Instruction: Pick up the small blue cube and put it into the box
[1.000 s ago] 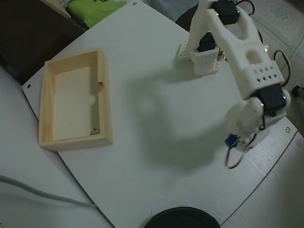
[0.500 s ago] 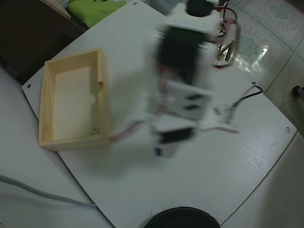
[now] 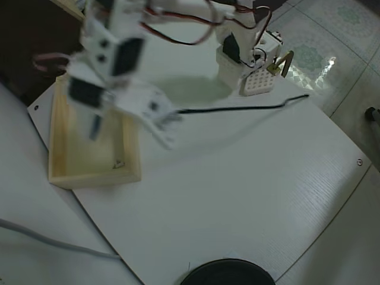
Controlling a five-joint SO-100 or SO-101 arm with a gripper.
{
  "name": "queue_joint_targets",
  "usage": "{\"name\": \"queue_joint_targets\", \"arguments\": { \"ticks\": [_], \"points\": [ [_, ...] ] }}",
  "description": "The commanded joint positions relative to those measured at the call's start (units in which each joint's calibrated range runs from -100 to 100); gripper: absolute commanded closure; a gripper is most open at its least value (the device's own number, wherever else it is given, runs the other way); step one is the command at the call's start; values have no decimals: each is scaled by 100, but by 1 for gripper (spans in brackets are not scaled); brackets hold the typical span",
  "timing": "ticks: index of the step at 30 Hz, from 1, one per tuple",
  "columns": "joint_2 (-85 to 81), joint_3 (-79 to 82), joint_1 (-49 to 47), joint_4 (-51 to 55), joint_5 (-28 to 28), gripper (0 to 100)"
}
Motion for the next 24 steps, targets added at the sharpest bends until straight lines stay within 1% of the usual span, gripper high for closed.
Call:
{"name": "queue_joint_targets", "arguments": {
  "ticks": [1,5,10,14,19,24],
  "points": [
    [-98,0,461,-405,-2,93],
    [-98,471,866,-1008,-23,93],
    [-98,1276,1080,-1493,-17,93],
    [-98,1729,1109,-1654,-23,93],
    [-98,2118,1109,-1654,-28,86],
    [-149,2208,1117,-1756,-28,86]
  ]
}}
